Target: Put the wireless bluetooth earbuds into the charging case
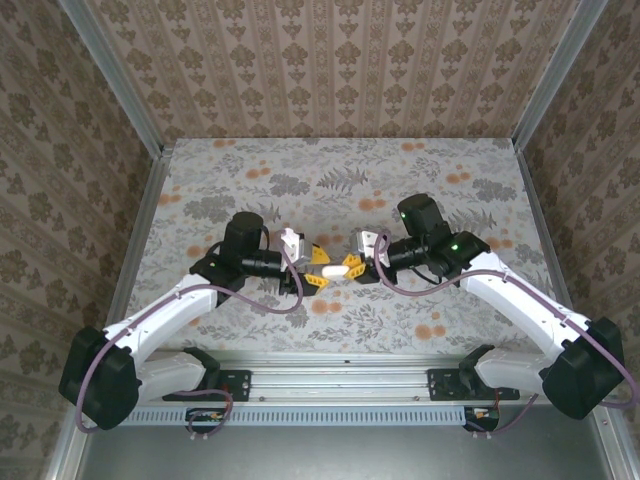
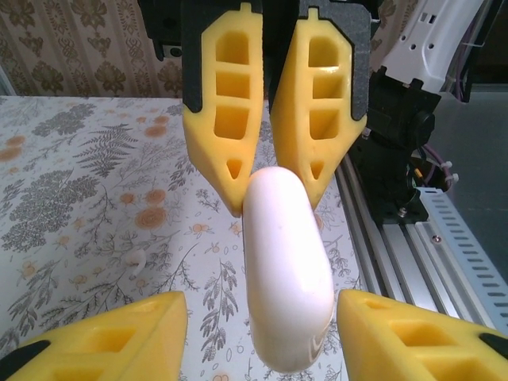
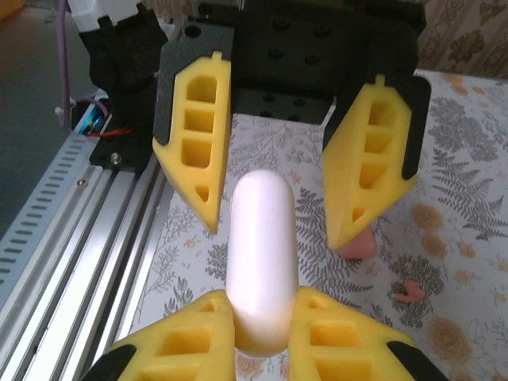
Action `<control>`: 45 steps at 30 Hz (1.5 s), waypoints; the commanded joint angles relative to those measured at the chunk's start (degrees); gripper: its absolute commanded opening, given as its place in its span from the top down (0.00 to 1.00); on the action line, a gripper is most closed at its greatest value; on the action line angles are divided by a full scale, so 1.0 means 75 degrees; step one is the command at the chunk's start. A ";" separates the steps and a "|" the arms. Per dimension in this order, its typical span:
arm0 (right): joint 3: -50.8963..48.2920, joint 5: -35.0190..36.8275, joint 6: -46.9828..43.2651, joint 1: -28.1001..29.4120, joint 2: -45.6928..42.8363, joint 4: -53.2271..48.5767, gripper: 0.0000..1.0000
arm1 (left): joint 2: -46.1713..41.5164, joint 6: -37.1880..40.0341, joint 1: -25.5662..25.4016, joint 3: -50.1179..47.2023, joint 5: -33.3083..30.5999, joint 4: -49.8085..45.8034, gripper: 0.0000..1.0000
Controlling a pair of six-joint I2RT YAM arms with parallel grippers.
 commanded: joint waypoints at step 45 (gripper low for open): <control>-0.0066 0.0071 0.1398 -0.0547 0.0017 0.1401 0.62 | 0.0156 -0.0125 -0.0025 0.0044 0.0267 0.0059 0.79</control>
